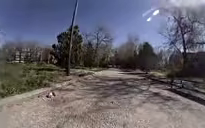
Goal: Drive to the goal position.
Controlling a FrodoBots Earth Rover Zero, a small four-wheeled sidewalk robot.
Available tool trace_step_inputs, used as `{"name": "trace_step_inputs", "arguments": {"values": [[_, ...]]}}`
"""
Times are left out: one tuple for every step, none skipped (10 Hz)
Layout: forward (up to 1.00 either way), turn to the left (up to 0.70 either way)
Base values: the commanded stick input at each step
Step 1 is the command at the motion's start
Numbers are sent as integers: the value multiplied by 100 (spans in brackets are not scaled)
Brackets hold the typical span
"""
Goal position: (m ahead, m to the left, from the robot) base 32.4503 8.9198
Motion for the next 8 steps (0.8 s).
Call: {"name": "trace_step_inputs", "arguments": {"values": [[100,0],[100,0],[100,-1],[100,-40],[100,-40],[100,-10],[100,0],[100,0]]}}
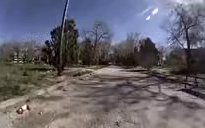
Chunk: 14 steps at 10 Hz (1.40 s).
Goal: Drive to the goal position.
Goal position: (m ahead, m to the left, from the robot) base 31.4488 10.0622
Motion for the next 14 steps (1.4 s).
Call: {"name": "trace_step_inputs", "arguments": {"values": [[100,0],[100,0],[100,0],[100,0],[100,0],[100,0],[100,0],[100,0],[100,0],[100,0],[100,0],[100,0],[100,0],[100,0]]}}
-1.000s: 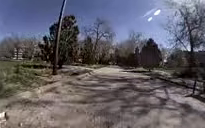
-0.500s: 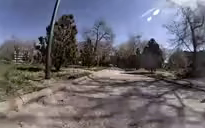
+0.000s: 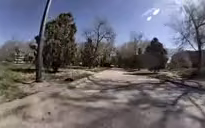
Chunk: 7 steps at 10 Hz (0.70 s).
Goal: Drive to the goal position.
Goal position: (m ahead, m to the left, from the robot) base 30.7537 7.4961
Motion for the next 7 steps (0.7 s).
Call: {"name": "trace_step_inputs", "arguments": {"values": [[100,-40],[100,-40],[100,-40],[100,-40],[100,-30],[100,-12],[100,-1]]}}
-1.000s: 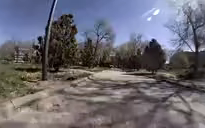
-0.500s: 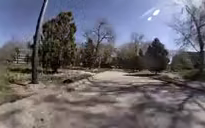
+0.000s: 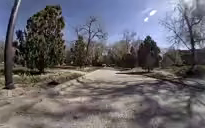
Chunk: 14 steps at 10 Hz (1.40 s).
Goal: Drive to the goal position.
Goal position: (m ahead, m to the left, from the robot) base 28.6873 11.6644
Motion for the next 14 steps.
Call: {"name": "trace_step_inputs", "arguments": {"values": [[100,0],[100,0],[100,0],[100,0],[100,0],[100,0],[100,0],[100,0],[100,0],[100,0],[100,0],[100,0],[100,0],[44,0]]}}
